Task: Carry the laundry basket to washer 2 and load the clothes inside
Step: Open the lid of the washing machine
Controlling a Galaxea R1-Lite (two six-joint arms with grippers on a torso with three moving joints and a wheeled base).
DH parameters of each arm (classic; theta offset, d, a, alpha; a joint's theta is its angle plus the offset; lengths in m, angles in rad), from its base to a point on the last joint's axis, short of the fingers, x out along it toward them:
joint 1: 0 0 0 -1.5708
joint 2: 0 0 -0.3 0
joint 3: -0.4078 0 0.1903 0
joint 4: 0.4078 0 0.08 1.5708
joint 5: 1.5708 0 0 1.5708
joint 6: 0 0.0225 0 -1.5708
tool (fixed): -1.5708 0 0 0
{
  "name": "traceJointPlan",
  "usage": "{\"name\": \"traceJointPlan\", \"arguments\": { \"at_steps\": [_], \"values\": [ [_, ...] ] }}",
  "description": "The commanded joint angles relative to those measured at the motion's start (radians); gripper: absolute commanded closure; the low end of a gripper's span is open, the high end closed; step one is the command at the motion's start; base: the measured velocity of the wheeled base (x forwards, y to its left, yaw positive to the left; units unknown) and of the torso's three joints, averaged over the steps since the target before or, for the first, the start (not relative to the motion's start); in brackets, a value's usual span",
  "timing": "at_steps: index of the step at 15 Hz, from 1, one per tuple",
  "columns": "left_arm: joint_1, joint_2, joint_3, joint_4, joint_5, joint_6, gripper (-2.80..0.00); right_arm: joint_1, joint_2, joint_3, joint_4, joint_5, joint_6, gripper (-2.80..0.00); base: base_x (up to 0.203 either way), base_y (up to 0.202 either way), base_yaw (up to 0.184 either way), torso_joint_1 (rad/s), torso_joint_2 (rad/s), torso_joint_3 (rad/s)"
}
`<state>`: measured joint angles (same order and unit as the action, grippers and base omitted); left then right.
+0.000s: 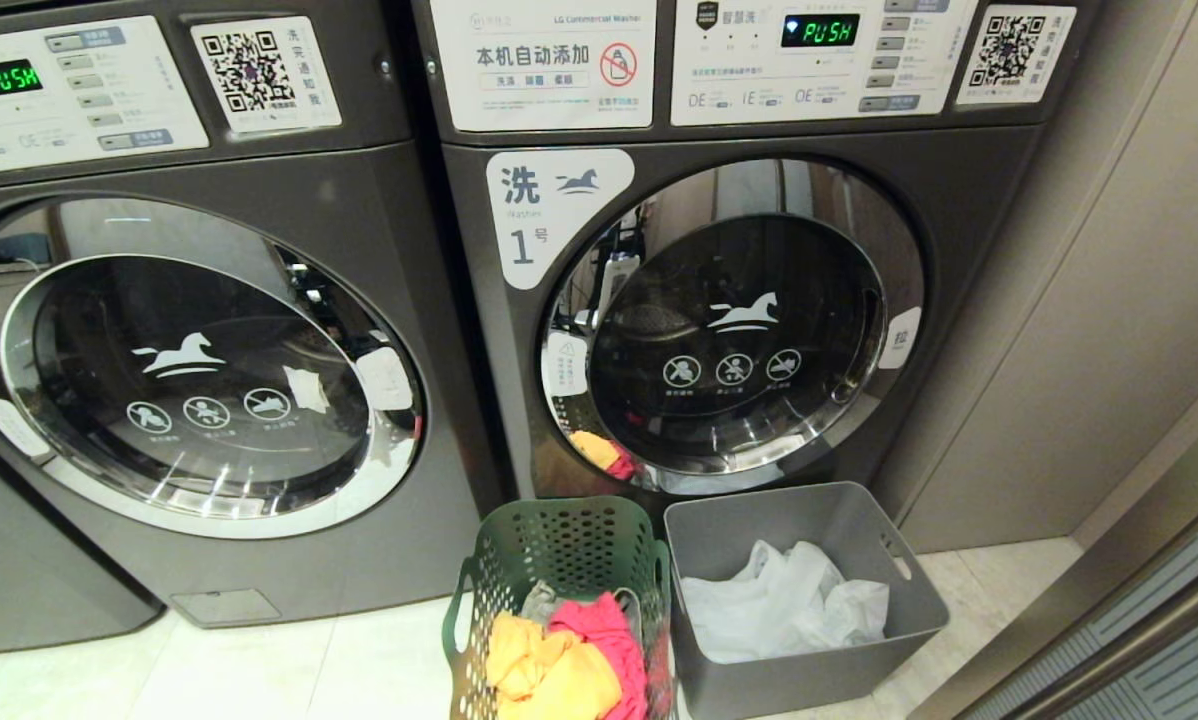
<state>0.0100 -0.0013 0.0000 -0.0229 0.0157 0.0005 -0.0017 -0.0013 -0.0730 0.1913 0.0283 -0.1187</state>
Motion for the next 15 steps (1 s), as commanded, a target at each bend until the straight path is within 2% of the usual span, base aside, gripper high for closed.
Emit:
{"name": "traceJointPlan", "arguments": {
  "at_steps": [1,5,9,10,12,15],
  "values": [
    [0.001,0.001,-0.014,-0.009,0.000,0.026,0.00,0.000,0.001,0.001,0.000,-0.002,0.005,0.00,0.000,0.000,0.000,0.000,0.00,0.000],
    [0.000,0.099,-0.280,0.059,-0.028,0.027,0.00,0.000,0.001,0.000,0.000,-0.004,0.010,0.00,0.000,0.000,0.000,0.000,0.00,0.000],
    [-0.001,0.355,-0.378,0.066,-0.049,0.008,0.00,0.000,0.000,-0.001,0.000,-0.004,0.004,0.00,0.000,0.000,0.000,0.000,0.00,0.000],
    [0.000,0.411,-0.375,0.066,-0.077,0.006,-2.80,0.000,0.000,-0.001,0.002,-0.004,0.004,0.00,0.000,0.000,0.000,0.000,0.00,0.000],
    [0.000,0.517,-0.338,0.055,-0.137,-0.006,-2.80,0.000,0.000,-0.002,0.001,-0.005,0.010,0.00,0.000,0.000,0.000,0.000,0.00,0.000],
    [0.000,0.738,-0.287,-0.045,-0.187,-0.130,-2.80,0.000,0.001,-0.001,0.001,0.002,0.008,0.00,0.000,0.000,0.000,0.000,0.00,0.000]
  ]
}}
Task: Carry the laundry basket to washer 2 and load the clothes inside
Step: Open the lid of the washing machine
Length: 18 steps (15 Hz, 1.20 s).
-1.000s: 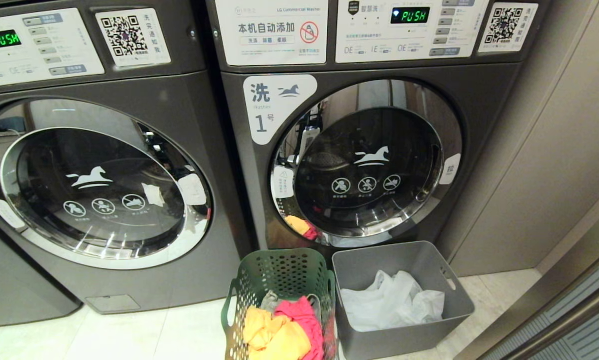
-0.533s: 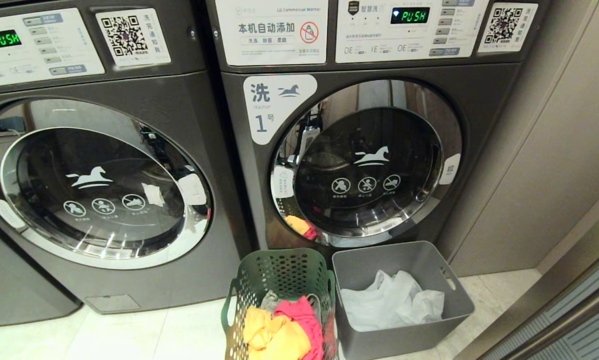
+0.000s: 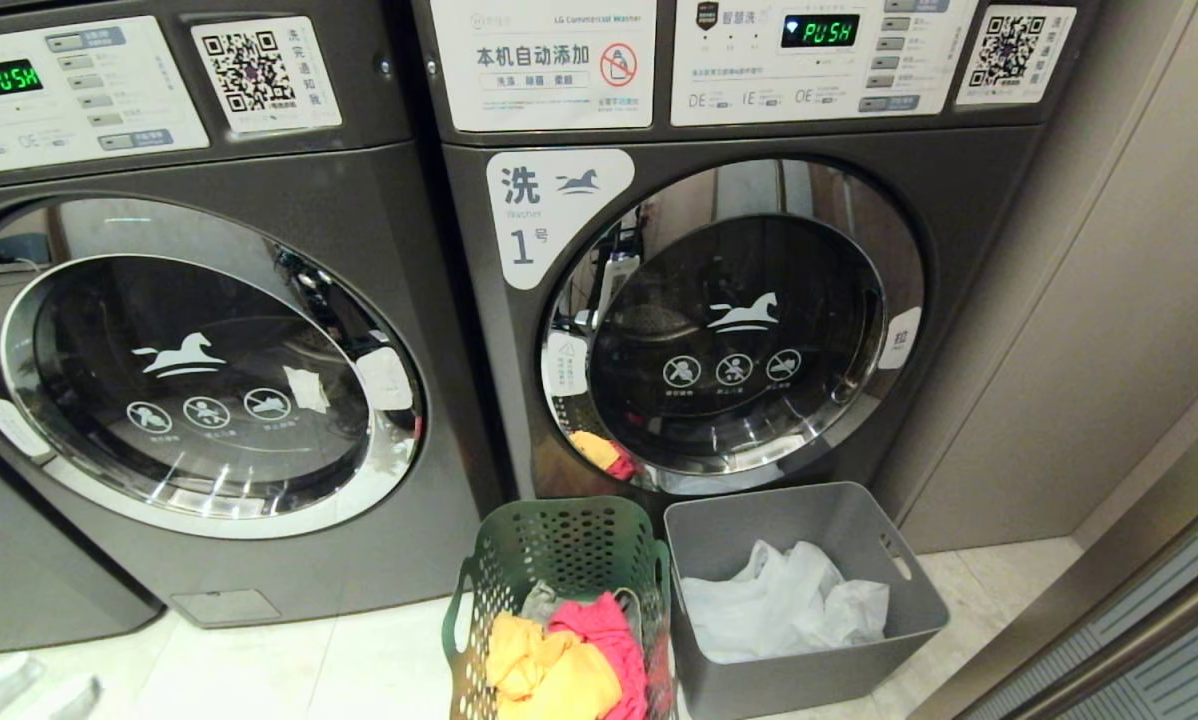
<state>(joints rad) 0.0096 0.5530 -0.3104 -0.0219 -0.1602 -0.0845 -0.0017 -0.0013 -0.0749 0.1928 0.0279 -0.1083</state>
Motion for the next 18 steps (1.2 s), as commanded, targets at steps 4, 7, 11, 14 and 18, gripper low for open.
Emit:
{"name": "traceJointPlan", "arguments": {
  "at_steps": [4,7,11,14,18],
  "values": [
    [0.023,0.568,0.046,-0.338,-0.048,-0.119,-2.80,0.000,0.000,0.000,-0.001,-0.005,0.040,0.00,0.000,0.000,0.000,0.000,0.00,0.000],
    [0.064,0.837,-0.029,-0.569,-0.126,-0.113,-2.80,0.000,0.000,0.000,-0.001,-0.005,0.042,0.00,0.000,0.000,0.000,0.000,0.00,0.000],
    [0.192,1.123,-0.208,-0.769,-0.276,-0.035,-2.80,0.000,0.000,0.000,-0.001,-0.005,0.042,0.00,0.000,0.000,0.000,0.000,0.00,0.000],
    [0.252,1.319,-0.245,-1.021,-0.320,0.013,-2.80,0.000,0.000,0.000,-0.001,-0.005,0.042,0.00,0.000,0.000,0.000,0.000,0.00,0.000],
    [0.266,1.477,-0.257,-1.186,-0.454,0.188,-2.80,0.000,0.001,0.000,-0.001,-0.005,0.042,0.00,0.000,0.000,0.000,0.000,0.00,0.000]
  ]
}}
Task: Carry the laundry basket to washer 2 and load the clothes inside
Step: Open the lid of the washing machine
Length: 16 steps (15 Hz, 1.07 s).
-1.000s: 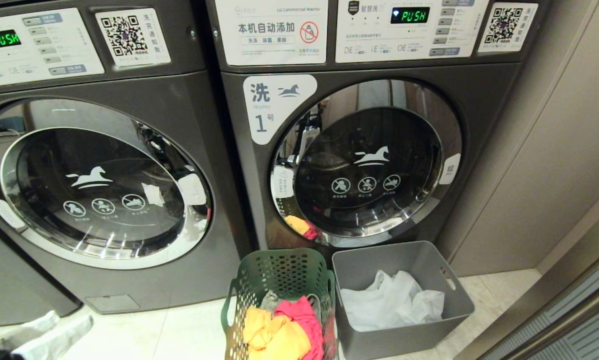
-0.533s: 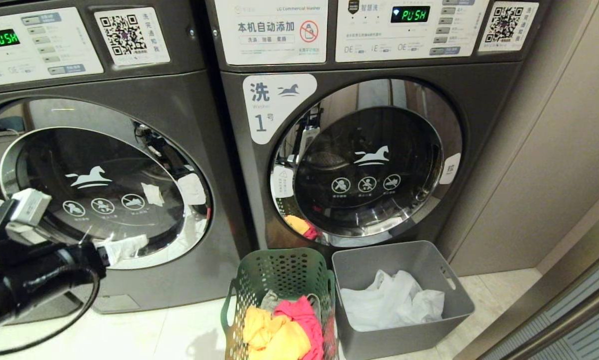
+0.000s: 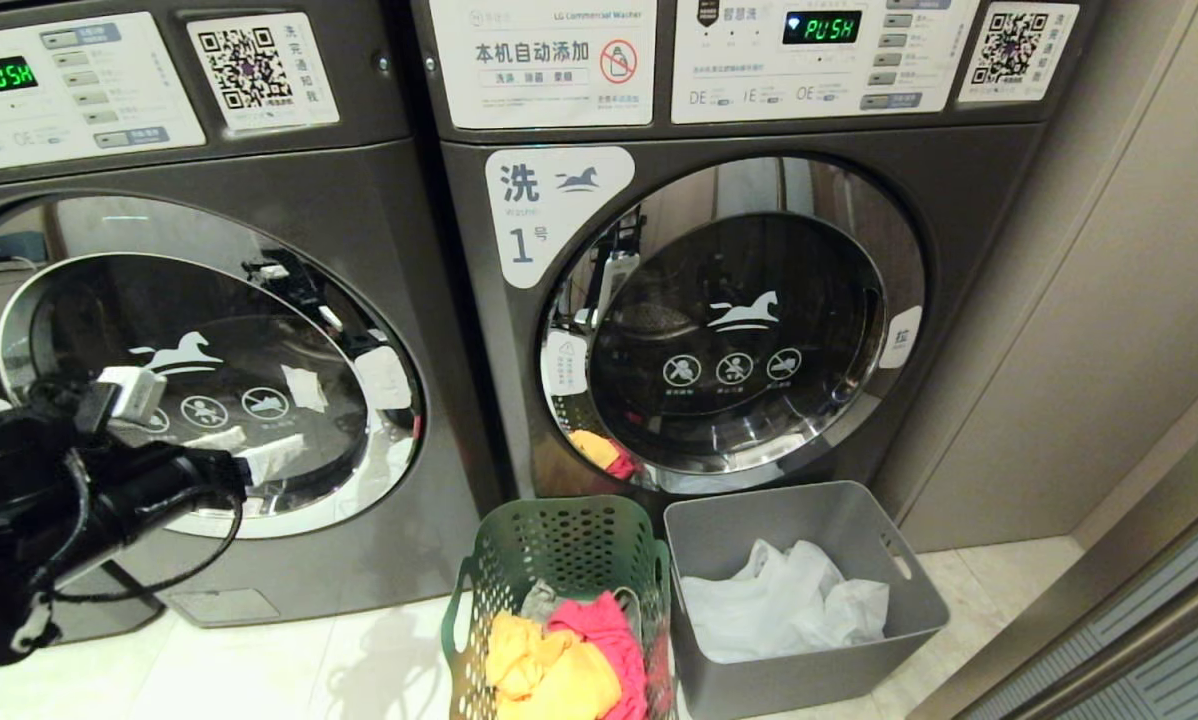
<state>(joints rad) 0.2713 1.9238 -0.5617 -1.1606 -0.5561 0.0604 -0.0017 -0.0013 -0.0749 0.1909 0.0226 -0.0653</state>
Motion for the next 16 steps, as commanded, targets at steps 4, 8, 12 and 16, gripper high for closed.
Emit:
{"name": "traceJointPlan", "arguments": {
  "at_steps": [4,8,12,16],
  "values": [
    [0.005,0.209,-0.066,-0.152,-0.171,0.067,-2.80,0.000,0.001,0.000,0.001,0.000,-0.001,0.00,0.000,0.000,0.000,0.000,0.00,0.000],
    [0.003,0.264,-0.172,-0.153,-0.193,0.071,-2.80,0.000,0.000,0.000,0.001,0.000,-0.001,0.00,0.000,0.000,0.000,0.000,0.00,0.000],
    [-0.002,0.312,-0.274,-0.154,-0.186,0.081,-2.80,0.000,0.001,0.000,0.001,0.000,-0.001,0.00,0.000,0.000,0.000,0.000,0.00,0.000],
    [-0.040,0.364,-0.374,-0.147,-0.189,0.065,-2.80,0.000,0.001,0.000,0.001,0.000,-0.001,0.00,0.000,0.000,0.000,0.000,0.00,0.000]
  ]
}}
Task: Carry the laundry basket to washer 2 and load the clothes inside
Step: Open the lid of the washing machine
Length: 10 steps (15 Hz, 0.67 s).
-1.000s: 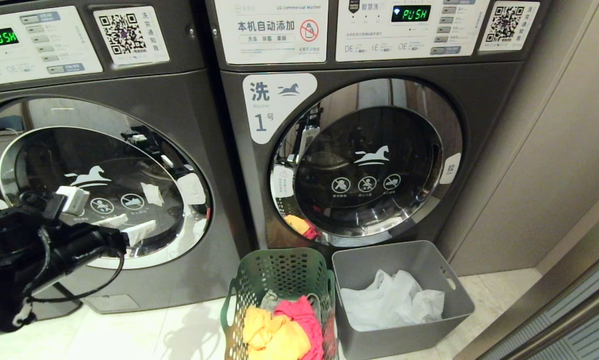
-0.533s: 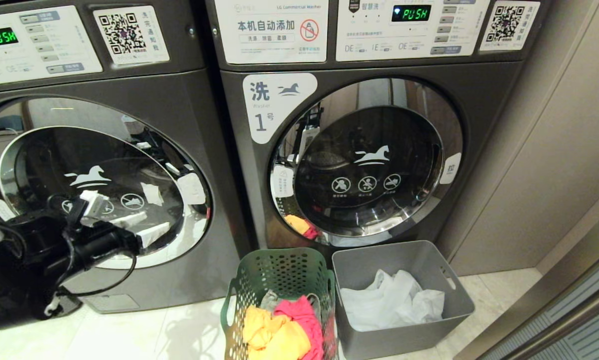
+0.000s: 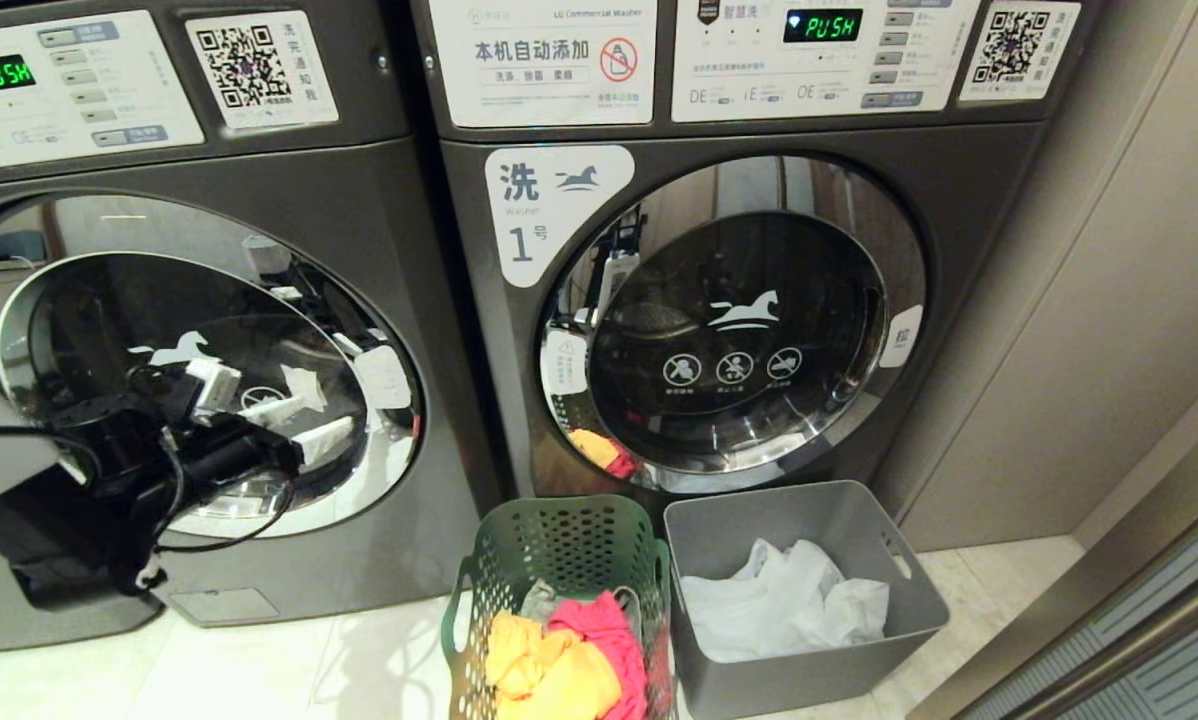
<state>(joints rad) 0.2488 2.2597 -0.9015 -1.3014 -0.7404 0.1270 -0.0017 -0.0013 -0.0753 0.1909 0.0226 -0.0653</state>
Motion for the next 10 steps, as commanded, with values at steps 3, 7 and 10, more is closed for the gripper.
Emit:
{"name": "traceJointPlan", "arguments": {
  "at_steps": [3,7,10],
  "values": [
    [-0.064,0.054,-0.089,0.002,-0.004,-0.002,-2.80,0.000,0.000,0.000,0.001,0.000,-0.001,0.00,0.000,0.000,0.000,0.000,0.00,0.000],
    [-0.086,0.078,-0.128,0.004,0.000,0.005,-2.80,0.000,0.000,0.000,0.001,0.000,-0.001,0.00,0.000,0.000,0.000,0.000,0.00,0.000],
    [-0.085,0.092,-0.148,0.004,0.014,0.006,-2.80,0.000,0.000,0.000,0.001,0.000,-0.001,0.00,0.000,0.000,0.000,0.000,0.00,0.000]
  ]
}}
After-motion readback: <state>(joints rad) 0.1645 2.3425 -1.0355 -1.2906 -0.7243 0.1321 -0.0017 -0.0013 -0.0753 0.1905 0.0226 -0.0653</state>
